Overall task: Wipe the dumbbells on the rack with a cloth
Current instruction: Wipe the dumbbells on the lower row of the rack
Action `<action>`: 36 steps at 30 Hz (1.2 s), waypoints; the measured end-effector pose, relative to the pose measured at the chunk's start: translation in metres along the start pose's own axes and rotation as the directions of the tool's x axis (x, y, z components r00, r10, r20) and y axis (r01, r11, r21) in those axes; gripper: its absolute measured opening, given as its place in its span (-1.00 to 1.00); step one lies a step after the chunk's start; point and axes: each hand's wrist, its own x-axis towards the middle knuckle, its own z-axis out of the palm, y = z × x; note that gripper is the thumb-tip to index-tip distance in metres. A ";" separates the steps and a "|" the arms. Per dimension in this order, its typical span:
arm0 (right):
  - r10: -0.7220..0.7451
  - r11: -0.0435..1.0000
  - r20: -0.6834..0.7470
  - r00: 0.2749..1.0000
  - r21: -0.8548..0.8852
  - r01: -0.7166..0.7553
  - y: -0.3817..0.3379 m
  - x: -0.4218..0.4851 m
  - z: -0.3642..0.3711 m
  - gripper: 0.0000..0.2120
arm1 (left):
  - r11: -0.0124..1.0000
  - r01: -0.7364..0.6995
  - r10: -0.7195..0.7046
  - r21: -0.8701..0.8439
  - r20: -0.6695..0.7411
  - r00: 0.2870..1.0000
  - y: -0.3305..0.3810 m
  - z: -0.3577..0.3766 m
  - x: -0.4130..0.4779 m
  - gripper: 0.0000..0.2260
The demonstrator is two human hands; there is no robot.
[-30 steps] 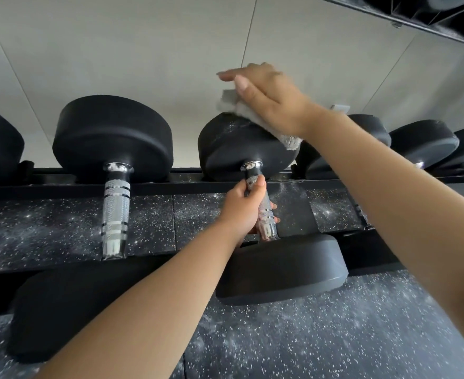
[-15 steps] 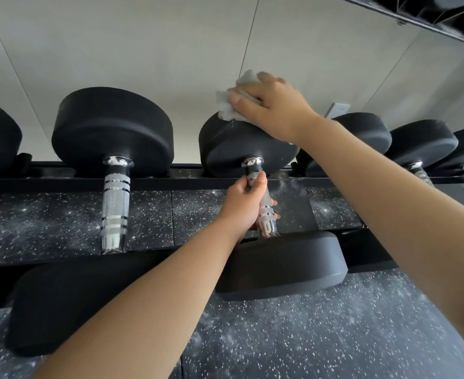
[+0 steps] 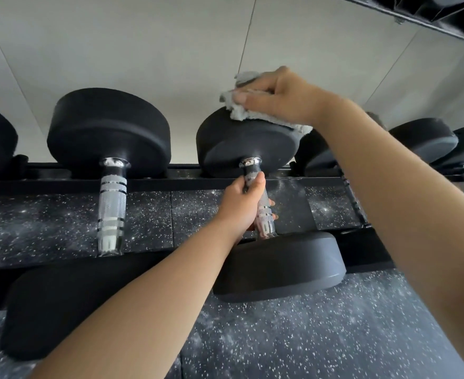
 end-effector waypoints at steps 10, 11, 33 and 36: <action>0.037 0.834 0.282 0.959 -0.538 0.126 -0.059 0.039 0.047 -0.77 | 1.000 0.002 -0.001 -0.023 0.013 1.000 0.001 0.001 -0.004 -0.85; 0.053 0.901 0.272 0.961 -0.428 0.072 -0.052 0.034 0.030 -0.74 | 1.000 0.010 -0.010 -0.021 0.010 1.000 0.002 0.001 -0.004 -0.83; 0.062 0.953 -0.345 0.936 0.298 0.047 0.017 -0.030 0.027 -0.75 | 0.997 0.047 -0.048 -0.054 -0.009 0.999 0.002 0.003 -0.003 -0.81; 0.299 0.872 -0.412 0.860 0.484 -0.072 0.036 -0.046 0.035 -0.57 | 0.997 0.046 -0.047 -0.064 -0.020 0.999 0.003 0.005 -0.003 -0.82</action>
